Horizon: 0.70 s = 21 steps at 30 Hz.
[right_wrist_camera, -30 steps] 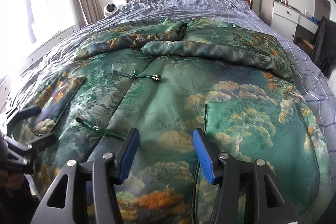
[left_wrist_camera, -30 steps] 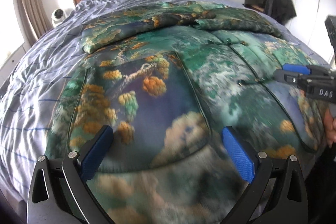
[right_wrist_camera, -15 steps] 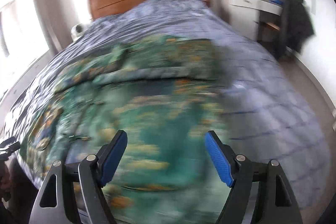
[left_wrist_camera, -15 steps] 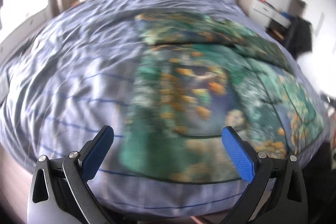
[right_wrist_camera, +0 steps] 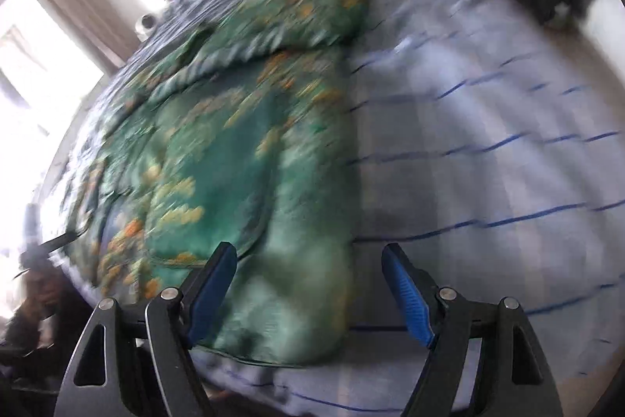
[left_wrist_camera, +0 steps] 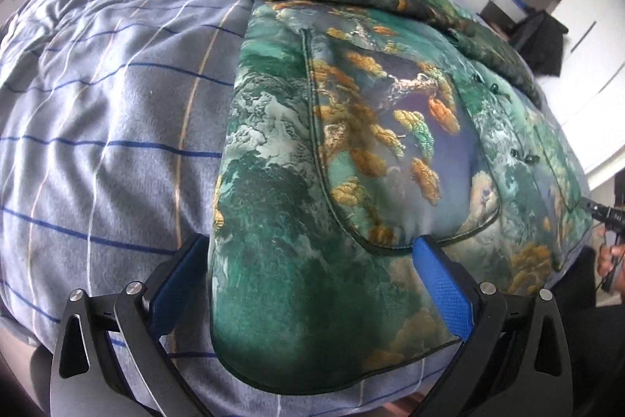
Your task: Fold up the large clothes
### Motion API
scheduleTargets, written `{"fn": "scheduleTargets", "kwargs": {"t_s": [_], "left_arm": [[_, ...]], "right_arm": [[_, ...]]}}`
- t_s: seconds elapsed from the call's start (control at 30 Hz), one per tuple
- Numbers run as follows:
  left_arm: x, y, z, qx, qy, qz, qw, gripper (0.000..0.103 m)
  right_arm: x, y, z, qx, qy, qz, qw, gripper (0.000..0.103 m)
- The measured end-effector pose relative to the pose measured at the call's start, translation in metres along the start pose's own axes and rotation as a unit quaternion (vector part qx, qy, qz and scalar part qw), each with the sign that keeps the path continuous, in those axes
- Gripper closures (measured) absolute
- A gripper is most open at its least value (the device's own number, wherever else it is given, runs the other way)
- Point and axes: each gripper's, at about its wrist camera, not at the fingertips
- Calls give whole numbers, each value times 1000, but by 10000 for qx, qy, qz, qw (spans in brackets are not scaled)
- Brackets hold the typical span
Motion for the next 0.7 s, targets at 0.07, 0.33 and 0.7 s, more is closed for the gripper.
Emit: {"fn": "scheduleTargets", "kwargs": {"t_s": [0.07,0.33,0.7], "left_arm": [[-2,-1,-4,-35,65,81,9999,4],[-1,-18,-2,-118,-51,215,9997,82],[1,-67,-9,-241,-90,-214,9994,92]], "right_arm": [[-2,10,7,120,-52,202,9997,26],[8,-6,17,390,40,141,9991,87],[21,-48,36,582,-112,-177,9981,89]]}}
Point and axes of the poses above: each gripper's, at about its wrist camera, not at the fingertips, and y roughly the way its jaws point, z to its left, x to its top
